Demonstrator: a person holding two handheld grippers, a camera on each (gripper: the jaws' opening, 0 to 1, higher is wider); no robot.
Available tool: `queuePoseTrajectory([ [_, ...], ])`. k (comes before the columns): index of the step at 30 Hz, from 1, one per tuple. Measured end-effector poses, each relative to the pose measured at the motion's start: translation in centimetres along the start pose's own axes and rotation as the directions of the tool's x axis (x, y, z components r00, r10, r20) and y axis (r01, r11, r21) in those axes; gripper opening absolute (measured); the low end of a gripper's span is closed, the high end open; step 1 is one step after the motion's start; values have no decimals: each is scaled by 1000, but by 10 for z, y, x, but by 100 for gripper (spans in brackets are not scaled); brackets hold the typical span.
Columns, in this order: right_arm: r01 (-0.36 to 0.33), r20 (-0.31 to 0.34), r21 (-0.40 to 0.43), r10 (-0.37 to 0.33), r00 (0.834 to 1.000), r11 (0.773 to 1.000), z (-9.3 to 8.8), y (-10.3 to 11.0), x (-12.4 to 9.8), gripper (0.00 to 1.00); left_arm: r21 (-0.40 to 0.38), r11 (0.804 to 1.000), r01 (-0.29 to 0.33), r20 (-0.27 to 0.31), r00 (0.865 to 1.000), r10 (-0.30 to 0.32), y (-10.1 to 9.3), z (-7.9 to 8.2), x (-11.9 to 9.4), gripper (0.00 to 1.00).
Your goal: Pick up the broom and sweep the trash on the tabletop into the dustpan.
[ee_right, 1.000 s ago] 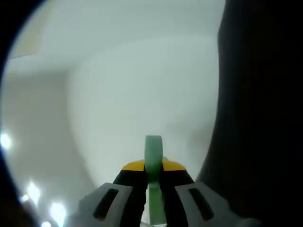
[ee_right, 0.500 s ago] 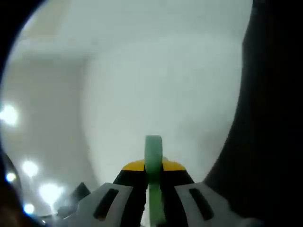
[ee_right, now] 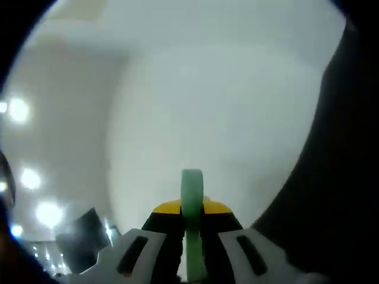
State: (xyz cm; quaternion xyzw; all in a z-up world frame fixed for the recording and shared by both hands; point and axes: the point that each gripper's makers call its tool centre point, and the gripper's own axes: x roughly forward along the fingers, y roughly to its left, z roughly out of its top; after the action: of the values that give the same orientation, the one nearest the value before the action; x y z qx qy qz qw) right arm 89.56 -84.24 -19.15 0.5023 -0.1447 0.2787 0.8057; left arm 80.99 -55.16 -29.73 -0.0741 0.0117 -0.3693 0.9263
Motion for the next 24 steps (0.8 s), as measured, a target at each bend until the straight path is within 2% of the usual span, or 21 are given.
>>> queuePoseTrajectory([
  [13, -47, -20, -29, 47, 999, 998, -6, 11, 2, 11, -2, 1000, 2, -4, 1000, -2, 0, -1, 1, 34],
  [24, -98, -52, -163, 91, 994, 982, -11, 34, 6, 11, -3, 1000, 2, -2, 1000, -2, 1, 0, 0, 33],
])
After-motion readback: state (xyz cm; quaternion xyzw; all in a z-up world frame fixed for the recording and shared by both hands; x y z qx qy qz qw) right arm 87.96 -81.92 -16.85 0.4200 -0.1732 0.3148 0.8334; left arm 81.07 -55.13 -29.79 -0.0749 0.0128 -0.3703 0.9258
